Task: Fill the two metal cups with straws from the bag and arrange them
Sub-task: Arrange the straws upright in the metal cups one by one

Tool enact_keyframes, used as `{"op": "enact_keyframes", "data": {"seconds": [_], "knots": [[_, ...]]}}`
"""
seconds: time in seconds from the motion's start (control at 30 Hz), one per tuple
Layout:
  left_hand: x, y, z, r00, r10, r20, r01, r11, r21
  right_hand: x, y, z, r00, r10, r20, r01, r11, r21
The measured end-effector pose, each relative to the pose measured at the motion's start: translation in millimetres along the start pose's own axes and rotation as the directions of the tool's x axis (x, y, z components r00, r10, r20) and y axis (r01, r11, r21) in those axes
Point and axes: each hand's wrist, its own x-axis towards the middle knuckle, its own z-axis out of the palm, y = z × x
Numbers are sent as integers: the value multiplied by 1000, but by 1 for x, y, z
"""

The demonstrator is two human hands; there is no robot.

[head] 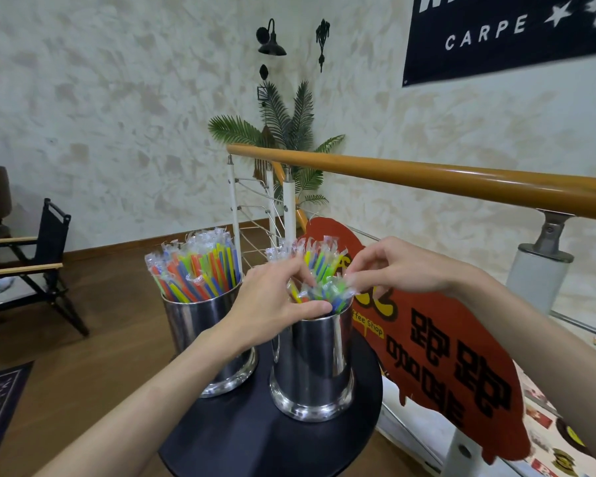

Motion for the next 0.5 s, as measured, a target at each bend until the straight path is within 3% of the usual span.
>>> {"op": "enact_keyframes", "data": {"seconds": [0.2, 0.33, 0.5], "knots": [[-1, -14, 11, 995, 93, -44, -92, 995, 32, 18, 1, 8, 956, 12, -293, -8, 1000, 14], [-1, -19, 11, 993, 119, -19, -117, 988, 99, 38, -1, 19, 968, 51, -244, -90, 984, -151], [-4, -17, 2, 982, 166, 91, -183, 953, 243, 52, 5, 16, 959, 84, -269, -124, 983, -134]]}}
